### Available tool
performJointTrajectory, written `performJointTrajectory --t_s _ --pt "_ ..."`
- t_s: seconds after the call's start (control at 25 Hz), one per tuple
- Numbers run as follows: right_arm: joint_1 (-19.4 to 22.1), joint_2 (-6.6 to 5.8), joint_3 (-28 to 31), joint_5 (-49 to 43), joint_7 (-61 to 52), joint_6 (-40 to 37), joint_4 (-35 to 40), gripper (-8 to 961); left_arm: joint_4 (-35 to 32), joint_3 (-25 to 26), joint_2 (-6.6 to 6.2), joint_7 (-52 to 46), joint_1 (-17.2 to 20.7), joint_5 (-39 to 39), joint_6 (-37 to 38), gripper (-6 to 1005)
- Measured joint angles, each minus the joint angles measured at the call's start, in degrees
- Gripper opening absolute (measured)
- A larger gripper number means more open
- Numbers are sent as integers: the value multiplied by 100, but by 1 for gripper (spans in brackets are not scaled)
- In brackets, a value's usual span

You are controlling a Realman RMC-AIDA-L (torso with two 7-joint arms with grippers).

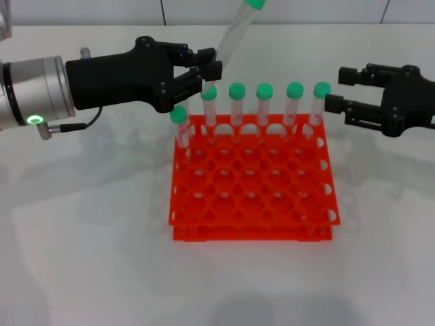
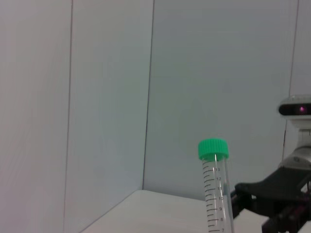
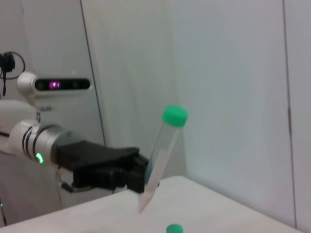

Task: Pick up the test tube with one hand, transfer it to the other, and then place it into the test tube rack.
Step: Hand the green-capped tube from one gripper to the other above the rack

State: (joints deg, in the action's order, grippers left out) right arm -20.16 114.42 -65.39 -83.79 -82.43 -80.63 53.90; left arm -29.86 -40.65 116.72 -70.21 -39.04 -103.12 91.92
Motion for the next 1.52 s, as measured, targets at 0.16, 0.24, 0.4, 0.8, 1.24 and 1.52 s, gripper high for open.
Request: performJointTrajectory --t_s 0.16,0.24,0.4,0.8,1.24,1.52 --pt "4 29 260 -5 -7 -229 15 571 36 -9 0 16 3 -11 -5 176" --pt "4 32 347 -8 -8 -307 16 571 50 -27 0 44 11 -19 -13 176" --pt "4 37 369 -23 -10 -327 16 571 131 -74 0 95 -7 -104 -69 176" --pt "-42 50 336 -42 -11 -330 16 571 226 -376 136 178 -162 -228 -420 176" --pt "-85 46 315 -33 -17 -351 119 571 253 -453 149 178 -367 -236 -464 176" --pt "-97 56 319 -2 -24 -372 156 571 254 -453 189 177 -372 -236 -464 175"
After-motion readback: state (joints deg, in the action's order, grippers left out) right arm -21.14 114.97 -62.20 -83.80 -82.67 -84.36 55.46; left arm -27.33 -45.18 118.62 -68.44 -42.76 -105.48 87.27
